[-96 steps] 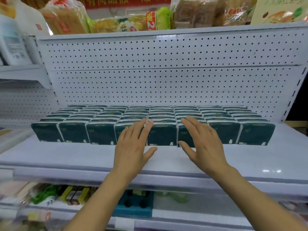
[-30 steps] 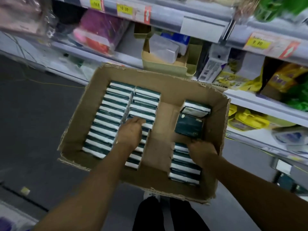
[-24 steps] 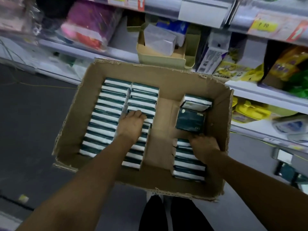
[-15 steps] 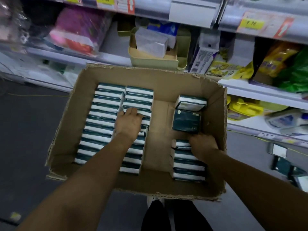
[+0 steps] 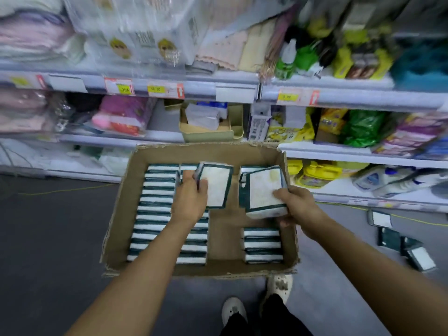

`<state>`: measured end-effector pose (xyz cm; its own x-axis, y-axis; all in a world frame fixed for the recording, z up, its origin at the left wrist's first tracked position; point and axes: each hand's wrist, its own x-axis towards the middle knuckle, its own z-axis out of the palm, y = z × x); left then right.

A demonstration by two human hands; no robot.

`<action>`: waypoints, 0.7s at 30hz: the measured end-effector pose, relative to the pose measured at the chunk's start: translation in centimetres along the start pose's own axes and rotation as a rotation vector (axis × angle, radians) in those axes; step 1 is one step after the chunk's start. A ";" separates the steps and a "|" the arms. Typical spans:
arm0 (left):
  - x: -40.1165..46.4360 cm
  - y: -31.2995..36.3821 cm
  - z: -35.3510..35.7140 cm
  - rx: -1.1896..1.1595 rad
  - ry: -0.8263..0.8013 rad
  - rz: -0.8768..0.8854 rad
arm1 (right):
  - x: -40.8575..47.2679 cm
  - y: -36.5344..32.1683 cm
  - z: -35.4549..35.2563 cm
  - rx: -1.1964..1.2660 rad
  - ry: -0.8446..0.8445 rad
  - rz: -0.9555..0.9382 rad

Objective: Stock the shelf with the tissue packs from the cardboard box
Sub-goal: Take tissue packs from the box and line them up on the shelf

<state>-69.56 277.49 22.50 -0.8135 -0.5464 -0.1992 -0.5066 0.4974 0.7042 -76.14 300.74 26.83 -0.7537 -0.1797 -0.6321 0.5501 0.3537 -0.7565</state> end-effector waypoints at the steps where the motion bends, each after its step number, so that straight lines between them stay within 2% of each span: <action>1: -0.7 1.6 -0.4 -0.073 0.010 -0.017 | -0.8 -0.7 -0.7 0.031 0.003 -0.025; 4: -2.9 7.8 -1.8 -0.277 0.002 -0.014 | -3.6 -3.2 -3.8 0.065 0.030 -0.170; 6: -4.1 11.7 -2.3 -0.335 -0.044 0.049 | -5.4 -4.6 -6.1 -0.025 0.114 -0.383; 10: -6.0 19.4 -2.1 -0.459 -0.218 0.151 | -7.8 -6.1 -12.2 -0.566 0.470 -0.978; 12: -7.4 23.4 -1.5 -0.537 -0.311 0.123 | -8.5 -6.2 -15.7 -0.757 0.568 -1.127; 14: -8.9 27.1 -0.3 -0.626 -0.387 0.063 | -9.4 -6.2 -19.0 -0.806 0.620 -1.200; 18: -12.1 33.6 3.1 -0.611 -0.383 0.190 | -11.7 -6.0 -26.3 -0.797 0.659 -1.268; 21: -14.4 38.6 6.6 -0.651 -0.348 0.235 | -13.6 -5.7 -32.3 -0.612 0.594 -1.108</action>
<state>-79.25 309.03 48.04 -0.9763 -0.1790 -0.1215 -0.1270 0.0193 0.9917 -80.59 330.80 45.15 -0.8104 -0.2699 0.5201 -0.5511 0.6526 -0.5201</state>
